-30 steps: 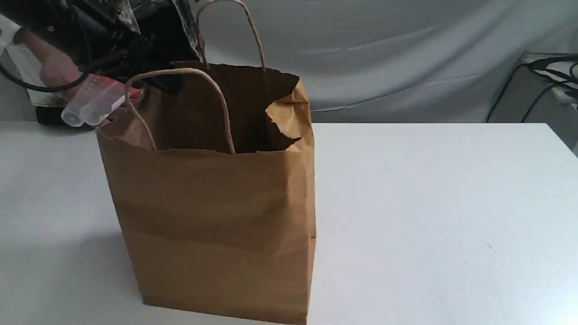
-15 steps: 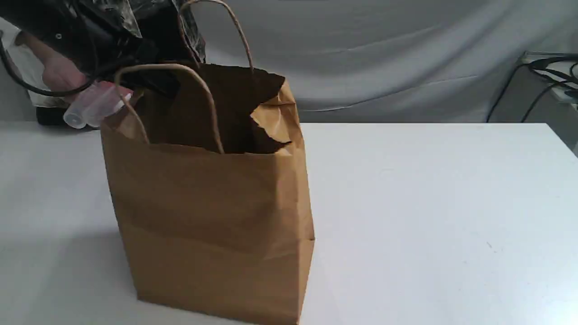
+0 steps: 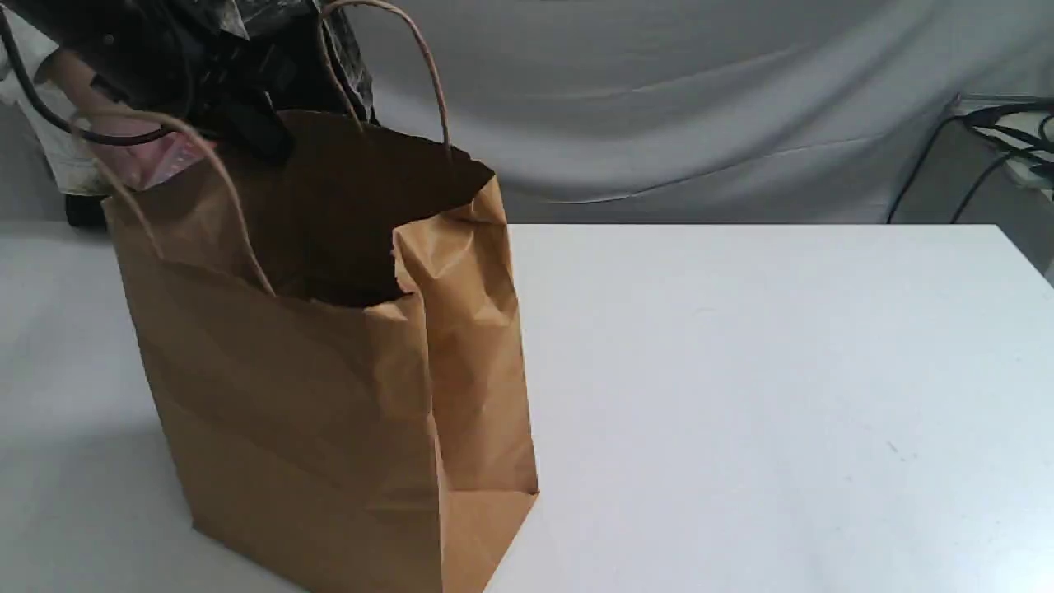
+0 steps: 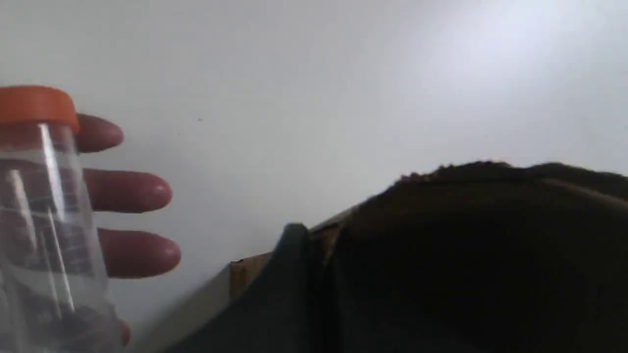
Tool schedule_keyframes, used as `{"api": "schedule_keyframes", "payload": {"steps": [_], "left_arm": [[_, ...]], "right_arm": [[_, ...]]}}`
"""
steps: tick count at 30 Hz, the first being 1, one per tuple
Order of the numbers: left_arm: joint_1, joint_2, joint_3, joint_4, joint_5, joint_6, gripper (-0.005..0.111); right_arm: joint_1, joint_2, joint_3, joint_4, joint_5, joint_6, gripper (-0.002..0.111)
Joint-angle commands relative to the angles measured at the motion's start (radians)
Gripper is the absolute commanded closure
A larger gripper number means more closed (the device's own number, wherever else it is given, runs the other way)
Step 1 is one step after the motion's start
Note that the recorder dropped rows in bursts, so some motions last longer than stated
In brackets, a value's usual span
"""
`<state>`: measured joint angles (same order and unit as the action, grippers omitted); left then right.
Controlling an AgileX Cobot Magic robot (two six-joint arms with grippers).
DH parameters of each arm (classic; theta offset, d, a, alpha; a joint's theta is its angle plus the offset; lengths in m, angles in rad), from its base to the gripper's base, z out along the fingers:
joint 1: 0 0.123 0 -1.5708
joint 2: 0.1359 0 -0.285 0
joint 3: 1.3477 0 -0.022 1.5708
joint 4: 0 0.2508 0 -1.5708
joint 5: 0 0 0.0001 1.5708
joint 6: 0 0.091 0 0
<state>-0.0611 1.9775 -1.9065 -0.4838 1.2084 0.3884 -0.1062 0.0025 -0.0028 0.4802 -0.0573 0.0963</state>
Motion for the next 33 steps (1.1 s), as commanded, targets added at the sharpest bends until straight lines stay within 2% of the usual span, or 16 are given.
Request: {"api": "schedule_keyframes", "payload": {"steps": [1,8,15,22,25,30,33], "left_arm": [[-0.014,0.002,-0.006,0.023,0.013,-0.131,0.107],[-0.05,0.002,-0.006,0.023,0.013,-0.156,0.107],[-0.06,0.002,-0.006,0.016,0.013,-0.185,0.107],[-0.06,0.002,-0.006,0.018,0.013,-0.253,0.107],[-0.06,0.002,-0.006,0.018,0.013,-0.26,0.107],[-0.06,0.002,-0.006,0.006,0.013,-0.28,0.107],[-0.06,0.002,-0.006,0.006,0.013,-0.28,0.107]], "right_arm": [[0.02,-0.003,0.003,0.031,0.051,0.004,0.052],[0.158,-0.003,-0.071,0.031,0.177,-0.056,0.058],[0.322,-0.003,-0.128,0.031,0.159,-0.145,0.066],[0.484,-0.003,-0.128,0.035,0.057,-0.15,0.067],[0.558,-0.003,-0.128,0.035,0.043,-0.164,0.064],[0.673,0.087,-0.128,0.033,0.007,-0.174,0.048],[0.745,0.175,-0.146,-0.025,-0.048,-0.179,0.046]]}}
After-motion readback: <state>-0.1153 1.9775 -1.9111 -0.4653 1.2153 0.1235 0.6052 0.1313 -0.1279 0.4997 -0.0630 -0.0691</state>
